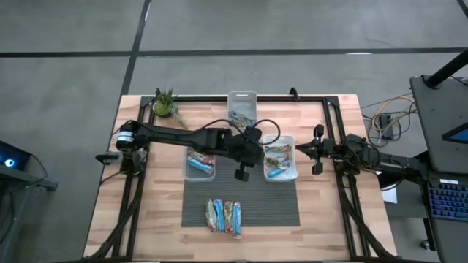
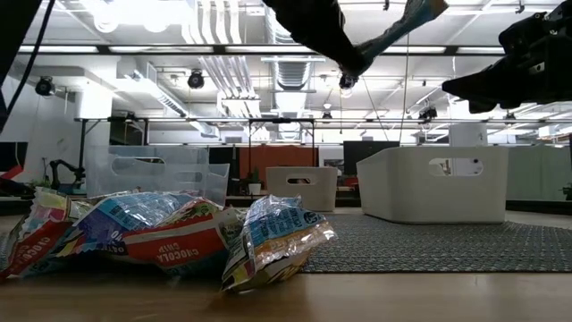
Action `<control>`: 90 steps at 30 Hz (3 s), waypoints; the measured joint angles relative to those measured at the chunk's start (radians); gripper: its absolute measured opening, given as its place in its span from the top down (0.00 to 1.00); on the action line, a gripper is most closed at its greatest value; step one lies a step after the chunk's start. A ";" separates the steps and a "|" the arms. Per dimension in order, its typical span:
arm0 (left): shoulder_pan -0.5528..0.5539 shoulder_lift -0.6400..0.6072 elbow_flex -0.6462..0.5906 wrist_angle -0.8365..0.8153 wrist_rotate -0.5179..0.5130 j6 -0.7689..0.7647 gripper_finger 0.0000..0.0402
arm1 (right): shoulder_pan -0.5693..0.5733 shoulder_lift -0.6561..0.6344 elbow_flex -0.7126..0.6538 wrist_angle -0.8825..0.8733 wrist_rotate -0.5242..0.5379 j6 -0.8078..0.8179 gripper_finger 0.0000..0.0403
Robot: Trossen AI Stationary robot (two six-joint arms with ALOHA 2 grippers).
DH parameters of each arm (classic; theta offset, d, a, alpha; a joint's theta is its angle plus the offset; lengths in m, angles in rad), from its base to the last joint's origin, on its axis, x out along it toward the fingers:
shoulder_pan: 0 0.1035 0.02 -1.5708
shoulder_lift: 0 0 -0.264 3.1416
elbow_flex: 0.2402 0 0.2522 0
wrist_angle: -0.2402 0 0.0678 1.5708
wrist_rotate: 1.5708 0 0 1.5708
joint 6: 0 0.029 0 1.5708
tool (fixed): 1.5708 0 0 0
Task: Pick and place Granola Bars by type
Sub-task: Put the yellow granola bar into the white bin
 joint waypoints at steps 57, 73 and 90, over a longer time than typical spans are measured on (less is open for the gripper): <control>0.070 0.429 0.557 -0.341 0.117 -0.166 0.95 | 0.000 0.000 0.000 0.000 0.000 0.000 0.98; 0.076 0.432 0.433 -0.250 0.117 -0.155 0.95 | 0.000 0.000 0.000 0.000 0.000 0.004 0.98; 0.095 0.431 0.436 -0.196 0.141 -0.257 0.95 | 0.000 0.000 0.000 0.000 0.000 0.002 0.98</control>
